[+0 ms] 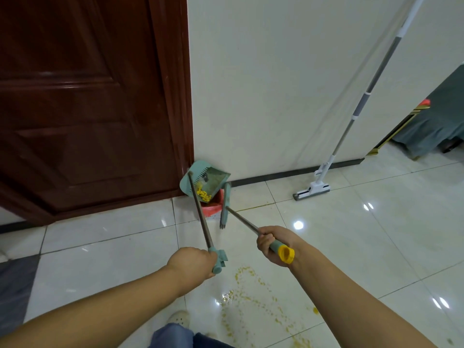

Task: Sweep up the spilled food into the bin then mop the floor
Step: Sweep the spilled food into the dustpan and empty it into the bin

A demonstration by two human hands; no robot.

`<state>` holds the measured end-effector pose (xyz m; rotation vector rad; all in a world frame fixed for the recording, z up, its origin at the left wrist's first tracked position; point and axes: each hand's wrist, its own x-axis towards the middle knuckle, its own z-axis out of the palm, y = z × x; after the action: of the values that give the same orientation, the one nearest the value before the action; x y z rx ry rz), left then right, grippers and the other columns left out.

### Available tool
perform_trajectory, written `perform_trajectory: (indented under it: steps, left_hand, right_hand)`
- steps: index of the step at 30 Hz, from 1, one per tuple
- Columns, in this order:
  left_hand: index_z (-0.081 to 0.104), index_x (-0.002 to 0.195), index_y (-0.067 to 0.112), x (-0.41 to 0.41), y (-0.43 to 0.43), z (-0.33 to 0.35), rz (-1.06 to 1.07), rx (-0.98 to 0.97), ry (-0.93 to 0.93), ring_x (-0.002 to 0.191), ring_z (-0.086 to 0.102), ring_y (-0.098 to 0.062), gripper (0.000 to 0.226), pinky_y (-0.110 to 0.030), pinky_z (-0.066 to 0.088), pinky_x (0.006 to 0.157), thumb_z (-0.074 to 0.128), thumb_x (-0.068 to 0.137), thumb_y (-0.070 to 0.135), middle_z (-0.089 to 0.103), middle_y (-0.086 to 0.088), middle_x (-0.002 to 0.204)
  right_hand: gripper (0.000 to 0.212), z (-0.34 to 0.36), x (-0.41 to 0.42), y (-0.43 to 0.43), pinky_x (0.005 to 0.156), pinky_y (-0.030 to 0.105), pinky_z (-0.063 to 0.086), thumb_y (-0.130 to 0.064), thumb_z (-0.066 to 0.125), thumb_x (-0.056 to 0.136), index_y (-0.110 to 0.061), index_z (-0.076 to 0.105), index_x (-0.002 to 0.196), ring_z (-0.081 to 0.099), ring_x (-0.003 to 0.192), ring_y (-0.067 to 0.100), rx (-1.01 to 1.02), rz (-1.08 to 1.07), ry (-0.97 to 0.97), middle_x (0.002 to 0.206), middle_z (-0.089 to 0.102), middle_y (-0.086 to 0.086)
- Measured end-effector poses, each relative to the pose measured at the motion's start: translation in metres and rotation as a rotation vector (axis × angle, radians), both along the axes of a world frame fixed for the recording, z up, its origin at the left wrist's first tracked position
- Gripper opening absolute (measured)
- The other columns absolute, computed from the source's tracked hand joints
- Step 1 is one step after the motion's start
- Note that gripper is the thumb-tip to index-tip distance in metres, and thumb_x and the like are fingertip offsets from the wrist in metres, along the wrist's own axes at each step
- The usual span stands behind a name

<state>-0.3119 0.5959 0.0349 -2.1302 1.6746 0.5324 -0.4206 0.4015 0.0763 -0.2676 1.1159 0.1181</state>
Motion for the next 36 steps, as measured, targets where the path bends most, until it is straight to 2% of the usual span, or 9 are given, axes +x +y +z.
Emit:
perform_trajectory:
  steps: [4,9,14,18,26,29,32,36]
  left_hand:
    - [0.04,0.133,0.003,-0.001,0.001,-0.004,-0.087,0.06,-0.036,0.097,0.063,-0.031,0.043,-0.027,0.02,0.044,0.036,0.1,0.029,0.062,-0.013,0.113]
    - [0.046,0.127,0.002,0.005,0.002,-0.017,-0.14,0.133,-0.038,0.098,0.064,-0.031,0.037,-0.027,0.021,0.044,0.038,0.099,0.026,0.064,-0.014,0.112]
    - [0.051,0.121,0.005,0.012,0.005,-0.021,-0.107,0.102,-0.042,0.097,0.064,-0.03,0.037,-0.027,0.027,0.047,0.037,0.099,0.031,0.065,-0.012,0.111]
    - [0.05,0.122,0.007,0.015,0.005,-0.012,-0.094,0.057,-0.052,0.096,0.064,-0.03,0.038,-0.032,0.037,0.063,0.038,0.098,0.034,0.064,-0.012,0.111]
    - [0.048,0.119,0.011,0.02,0.001,0.009,-0.115,-0.039,-0.093,0.092,0.065,-0.029,0.037,-0.032,0.038,0.062,0.039,0.097,0.039,0.064,-0.01,0.108]
    - [0.047,0.121,0.008,0.014,0.005,0.003,-0.137,0.026,-0.088,0.093,0.065,-0.029,0.038,-0.033,0.038,0.061,0.041,0.097,0.038,0.064,-0.011,0.109]
    - [0.045,0.126,0.004,0.012,0.011,-0.006,-0.194,0.169,-0.096,0.099,0.063,-0.03,0.039,-0.029,0.033,0.052,0.042,0.098,0.032,0.063,-0.014,0.113]
    - [0.047,0.124,0.007,0.013,0.015,-0.008,-0.154,0.134,-0.086,0.099,0.063,-0.029,0.039,-0.033,0.037,0.063,0.039,0.099,0.036,0.063,-0.012,0.112]
  right_hand:
    - [0.019,0.0,-0.002,0.001,0.025,0.012,0.035,-0.007,0.04,0.098,-0.004,0.044,0.079,0.039,0.022,0.01,-0.003,-0.015,0.008,0.044,0.041,0.007]
    - [0.014,-0.005,-0.007,0.003,0.025,0.013,0.036,-0.006,0.041,0.096,-0.003,0.045,0.083,0.039,0.023,0.01,0.015,-0.036,0.003,0.045,0.041,0.007]
    - [0.013,-0.012,-0.014,0.005,0.025,0.014,0.037,-0.006,0.041,0.095,-0.003,0.044,0.083,0.04,0.024,0.011,0.046,-0.068,0.0,0.045,0.04,0.007]
    - [0.014,-0.014,-0.016,0.006,0.025,0.014,0.037,-0.006,0.041,0.096,-0.004,0.044,0.083,0.04,0.024,0.011,0.051,-0.065,-0.007,0.044,0.041,0.007]
    - [0.016,-0.009,-0.014,0.005,0.025,0.013,0.036,-0.007,0.041,0.096,-0.005,0.044,0.08,0.04,0.023,0.01,0.028,-0.059,-0.031,0.043,0.041,0.007]
    - [0.02,-0.011,-0.013,0.006,0.025,0.013,0.035,-0.008,0.041,0.097,-0.005,0.044,0.077,0.039,0.023,0.01,0.023,-0.054,-0.033,0.043,0.041,0.007]
    - [0.019,-0.013,-0.016,0.006,0.025,0.013,0.035,-0.007,0.041,0.096,-0.005,0.043,0.078,0.039,0.023,0.01,0.02,-0.05,-0.024,0.043,0.041,0.007]
    - [0.014,-0.015,-0.02,0.004,0.025,0.014,0.035,-0.006,0.041,0.096,-0.004,0.043,0.083,0.04,0.023,0.011,0.019,-0.043,-0.003,0.043,0.04,0.006]
